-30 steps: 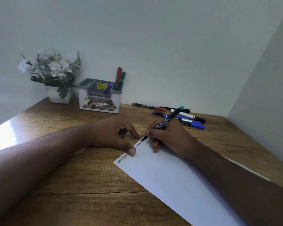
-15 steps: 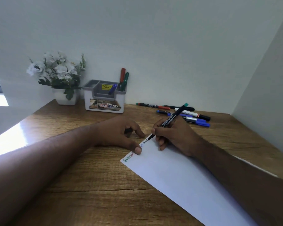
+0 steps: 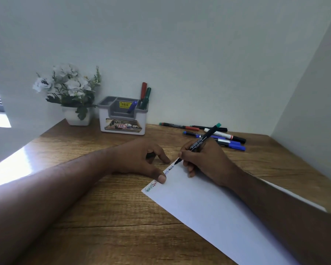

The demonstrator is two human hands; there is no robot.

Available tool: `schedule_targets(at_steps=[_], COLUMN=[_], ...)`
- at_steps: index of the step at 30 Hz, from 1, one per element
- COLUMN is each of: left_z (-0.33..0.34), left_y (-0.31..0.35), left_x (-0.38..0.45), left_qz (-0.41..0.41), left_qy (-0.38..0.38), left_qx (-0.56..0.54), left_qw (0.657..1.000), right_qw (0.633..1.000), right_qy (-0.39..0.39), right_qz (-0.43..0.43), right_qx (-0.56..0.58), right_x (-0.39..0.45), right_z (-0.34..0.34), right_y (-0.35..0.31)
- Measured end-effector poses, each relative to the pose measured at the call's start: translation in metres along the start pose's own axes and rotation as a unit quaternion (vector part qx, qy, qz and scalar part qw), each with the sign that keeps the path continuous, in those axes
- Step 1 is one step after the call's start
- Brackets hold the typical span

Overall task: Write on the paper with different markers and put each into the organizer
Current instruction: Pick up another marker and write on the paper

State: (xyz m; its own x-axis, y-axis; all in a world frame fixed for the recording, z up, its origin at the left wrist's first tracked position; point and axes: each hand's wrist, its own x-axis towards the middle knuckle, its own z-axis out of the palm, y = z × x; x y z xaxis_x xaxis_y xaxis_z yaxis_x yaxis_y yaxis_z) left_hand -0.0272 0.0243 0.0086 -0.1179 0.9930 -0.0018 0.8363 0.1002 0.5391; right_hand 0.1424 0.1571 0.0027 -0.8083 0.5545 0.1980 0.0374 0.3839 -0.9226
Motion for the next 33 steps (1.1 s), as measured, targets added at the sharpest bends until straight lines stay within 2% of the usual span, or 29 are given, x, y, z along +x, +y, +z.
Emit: schedule_targets(at_steps=[11, 22, 33], left_z=[-0.0002, -0.0003, -0.0008], left_y=[-0.0016, 0.0001, -0.0008], left_x=[0.0006, 0.0002, 0.0005], left_qz=[-0.007, -0.003, -0.002], left_qy=[-0.009, -0.007, -0.009], left_qx=[-0.006, -0.008, 0.01], left_qw=[1.0, 1.0, 1.0], right_qw=[0.993, 0.999, 0.999], right_qy=[-0.02, -0.051, -0.047], right_qz=[0.025, -0.016, -0.02], right_qx=[0.111, -0.004, -0.019], right_x=[0.0077, 0.0057, 0.0058], right_z=[-0.0038, 0.0004, 0.0012], right_y=[0.0046, 0.0071, 0.0079])
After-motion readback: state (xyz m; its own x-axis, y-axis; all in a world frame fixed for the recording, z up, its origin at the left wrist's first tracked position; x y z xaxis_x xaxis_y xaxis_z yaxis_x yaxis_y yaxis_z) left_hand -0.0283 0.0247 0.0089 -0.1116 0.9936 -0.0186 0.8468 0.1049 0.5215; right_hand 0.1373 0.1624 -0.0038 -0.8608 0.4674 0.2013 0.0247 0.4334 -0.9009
